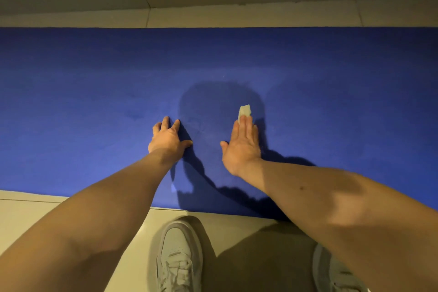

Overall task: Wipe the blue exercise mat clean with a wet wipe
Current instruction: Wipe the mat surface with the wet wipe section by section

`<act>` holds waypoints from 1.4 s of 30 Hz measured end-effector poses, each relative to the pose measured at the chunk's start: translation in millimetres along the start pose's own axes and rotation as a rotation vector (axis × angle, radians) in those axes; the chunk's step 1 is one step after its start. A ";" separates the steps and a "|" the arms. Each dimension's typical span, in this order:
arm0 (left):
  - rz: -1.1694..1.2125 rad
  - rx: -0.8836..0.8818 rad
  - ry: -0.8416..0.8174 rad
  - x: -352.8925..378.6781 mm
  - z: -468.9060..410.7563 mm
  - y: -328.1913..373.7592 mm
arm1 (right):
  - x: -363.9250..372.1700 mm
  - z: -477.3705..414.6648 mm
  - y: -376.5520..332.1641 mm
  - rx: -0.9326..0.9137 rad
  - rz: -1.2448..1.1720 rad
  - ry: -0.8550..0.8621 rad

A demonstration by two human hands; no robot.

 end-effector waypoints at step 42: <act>0.010 -0.060 -0.057 43.3 59.4 -1.5 | -0.6 70.6 60.0 -0.017 0.274 0.011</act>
Point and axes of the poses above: each hand's wrist, its own z-axis away from the middle knuckle, its own x-axis out of the palm, y = z × x, the point moved 1 cm from there along -z, towards the middle knuckle, and after that the axes turned 2 degrees about z, right-handed, at the moved point
